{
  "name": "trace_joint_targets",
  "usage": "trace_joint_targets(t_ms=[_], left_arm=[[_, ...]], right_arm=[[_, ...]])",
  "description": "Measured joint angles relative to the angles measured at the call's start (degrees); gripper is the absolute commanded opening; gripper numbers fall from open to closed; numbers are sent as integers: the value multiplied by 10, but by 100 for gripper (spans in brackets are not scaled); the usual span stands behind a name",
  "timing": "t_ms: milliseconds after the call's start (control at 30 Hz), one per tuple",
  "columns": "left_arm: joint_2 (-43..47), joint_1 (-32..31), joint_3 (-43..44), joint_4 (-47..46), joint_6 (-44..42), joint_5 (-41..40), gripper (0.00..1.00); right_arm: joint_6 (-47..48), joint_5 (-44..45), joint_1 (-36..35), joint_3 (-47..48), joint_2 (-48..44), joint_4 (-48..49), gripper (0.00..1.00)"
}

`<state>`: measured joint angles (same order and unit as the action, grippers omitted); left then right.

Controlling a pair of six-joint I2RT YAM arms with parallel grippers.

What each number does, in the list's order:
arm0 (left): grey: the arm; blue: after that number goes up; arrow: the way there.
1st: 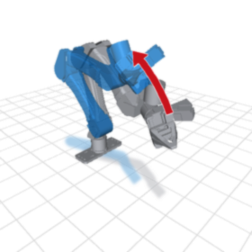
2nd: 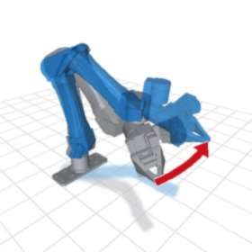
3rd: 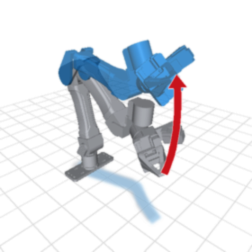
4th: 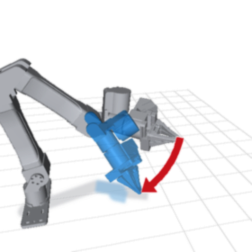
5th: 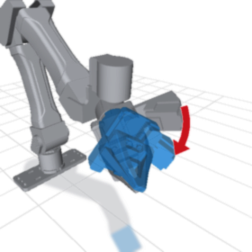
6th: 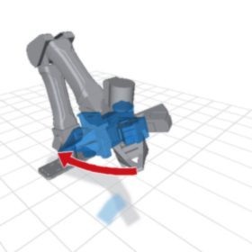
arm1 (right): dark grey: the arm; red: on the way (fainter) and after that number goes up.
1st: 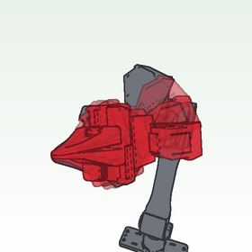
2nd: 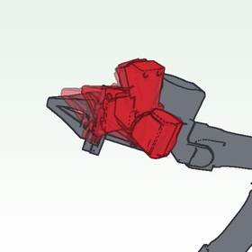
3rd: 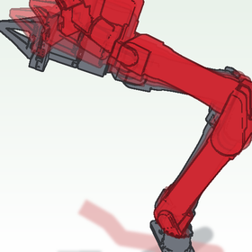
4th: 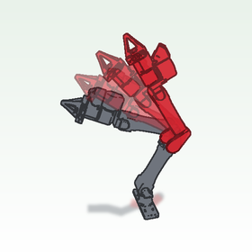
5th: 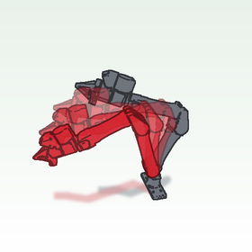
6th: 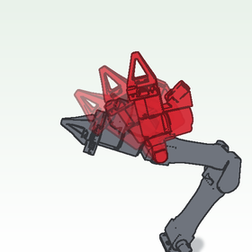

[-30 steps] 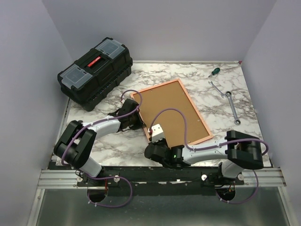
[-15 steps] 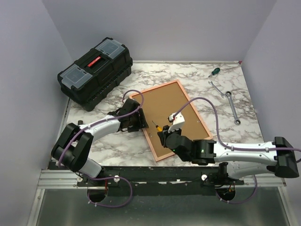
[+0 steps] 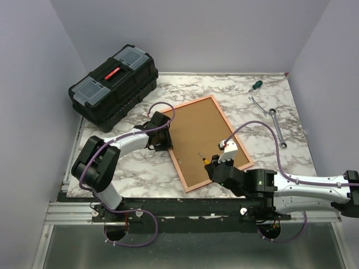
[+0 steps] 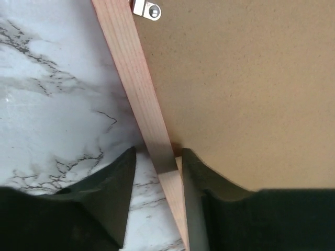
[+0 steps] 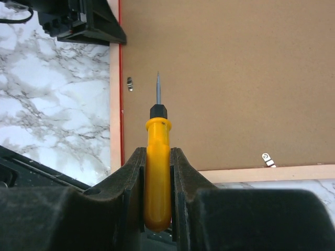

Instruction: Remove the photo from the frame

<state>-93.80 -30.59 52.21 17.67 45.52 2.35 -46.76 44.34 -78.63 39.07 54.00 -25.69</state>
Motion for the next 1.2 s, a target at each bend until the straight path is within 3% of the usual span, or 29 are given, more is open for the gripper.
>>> trace_joint_targets(t_ms=[167,400,433,533,633,933,1100,1200], left_arm=[[3,-9,-15,-23,20,-2,9],[59,-73,-99,-94,80,-13,3],[75,-89,-116,-98,91,-12,6],[114,-117,-152,-92,110,-3,41],[144,-121,-166,-66,113,4,61],[183,-6,-115,7,59,31,70],[94,35,1,19,12,36,68],[34,38,48,17,-5,36,62]], right_arm=[[-4,0,0,0,7,-12,0],[-3,-1,0,0,26,-10,0],[-3,-1,0,-1,29,-9,0],[-2,-4,0,-7,45,-1,0],[-1,-9,0,-9,68,8,0],[12,-32,5,7,170,58,0],[32,-53,32,46,242,104,0],[49,-62,54,72,280,132,0]])
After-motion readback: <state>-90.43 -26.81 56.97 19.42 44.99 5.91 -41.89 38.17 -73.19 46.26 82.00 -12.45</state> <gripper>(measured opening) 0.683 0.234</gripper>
